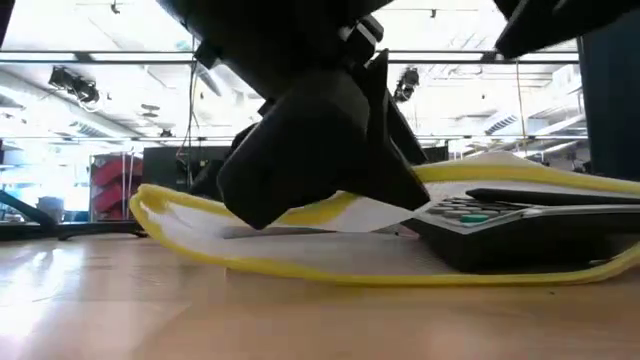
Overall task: Unpack backpack
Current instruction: Remove the calculator from the zip bag
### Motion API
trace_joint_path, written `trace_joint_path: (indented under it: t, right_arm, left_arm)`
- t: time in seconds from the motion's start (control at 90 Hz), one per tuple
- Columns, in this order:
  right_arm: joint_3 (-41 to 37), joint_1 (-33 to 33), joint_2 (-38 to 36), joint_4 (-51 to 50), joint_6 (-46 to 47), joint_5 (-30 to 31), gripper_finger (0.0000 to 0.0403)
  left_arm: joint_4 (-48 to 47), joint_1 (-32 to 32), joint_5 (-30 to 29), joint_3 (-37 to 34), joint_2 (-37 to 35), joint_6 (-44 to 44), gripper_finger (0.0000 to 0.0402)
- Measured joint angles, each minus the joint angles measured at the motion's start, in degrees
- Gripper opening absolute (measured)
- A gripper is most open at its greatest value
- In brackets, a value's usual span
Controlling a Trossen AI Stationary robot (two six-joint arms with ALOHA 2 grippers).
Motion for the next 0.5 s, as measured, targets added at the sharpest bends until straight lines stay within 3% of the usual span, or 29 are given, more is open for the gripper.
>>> trace_joint_path:
  t: [0.244,0.5]
  right_arm:
    - [0.00,0.36,6.36,5.15,-1.19,-1.29,0.0120]
    - [-0.04,0.43,10.70,3.81,-1.34,2.20,0.0108]
  left_arm:
    - [1.00,1.82,-0.62,0.00,0.00,0.31,0.0125]
    - [0.33,3.46,-0.64,0.00,0.00,0.42,0.0015]
